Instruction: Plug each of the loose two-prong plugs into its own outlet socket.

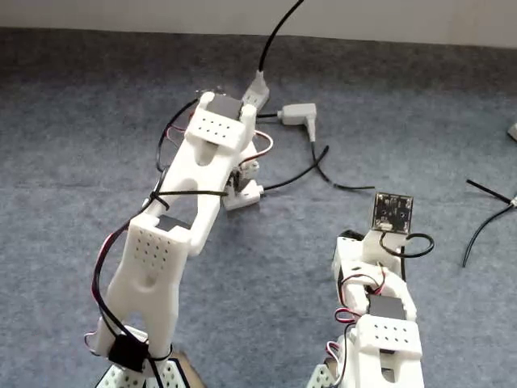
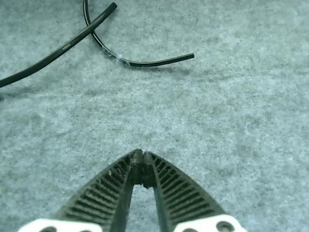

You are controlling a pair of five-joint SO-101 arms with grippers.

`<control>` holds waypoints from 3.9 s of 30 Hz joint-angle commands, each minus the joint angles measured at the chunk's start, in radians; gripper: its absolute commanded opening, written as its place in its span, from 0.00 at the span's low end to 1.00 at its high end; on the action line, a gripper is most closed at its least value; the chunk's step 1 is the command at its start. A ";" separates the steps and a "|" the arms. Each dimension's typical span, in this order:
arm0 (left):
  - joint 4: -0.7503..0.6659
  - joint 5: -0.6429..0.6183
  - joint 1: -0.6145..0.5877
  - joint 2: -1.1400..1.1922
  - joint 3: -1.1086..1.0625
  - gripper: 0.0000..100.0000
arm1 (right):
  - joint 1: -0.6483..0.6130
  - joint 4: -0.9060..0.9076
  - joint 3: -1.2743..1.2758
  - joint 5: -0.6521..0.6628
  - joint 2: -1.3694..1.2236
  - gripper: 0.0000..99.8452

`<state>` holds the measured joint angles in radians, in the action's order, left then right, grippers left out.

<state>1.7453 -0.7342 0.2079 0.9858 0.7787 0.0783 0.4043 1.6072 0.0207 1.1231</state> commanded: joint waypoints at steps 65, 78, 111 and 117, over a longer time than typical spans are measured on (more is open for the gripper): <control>-0.215 1.494 0.081 -0.269 -0.180 0.26 | 0.010 -0.062 0.002 -0.005 0.012 0.02; -0.399 1.493 0.091 -0.226 -0.200 0.01 | 0.010 -0.062 0.002 -0.005 0.012 0.02; -1.138 0.850 -0.045 0.077 0.323 0.20 | 0.012 -0.064 0.002 -0.012 0.015 0.14; -0.847 0.807 0.018 -0.058 0.495 0.21 | 0.012 -0.064 0.002 -0.012 0.015 0.14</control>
<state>0.7188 0.1005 0.1772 1.0810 1.1362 0.0783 0.3613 1.6149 0.0207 1.1231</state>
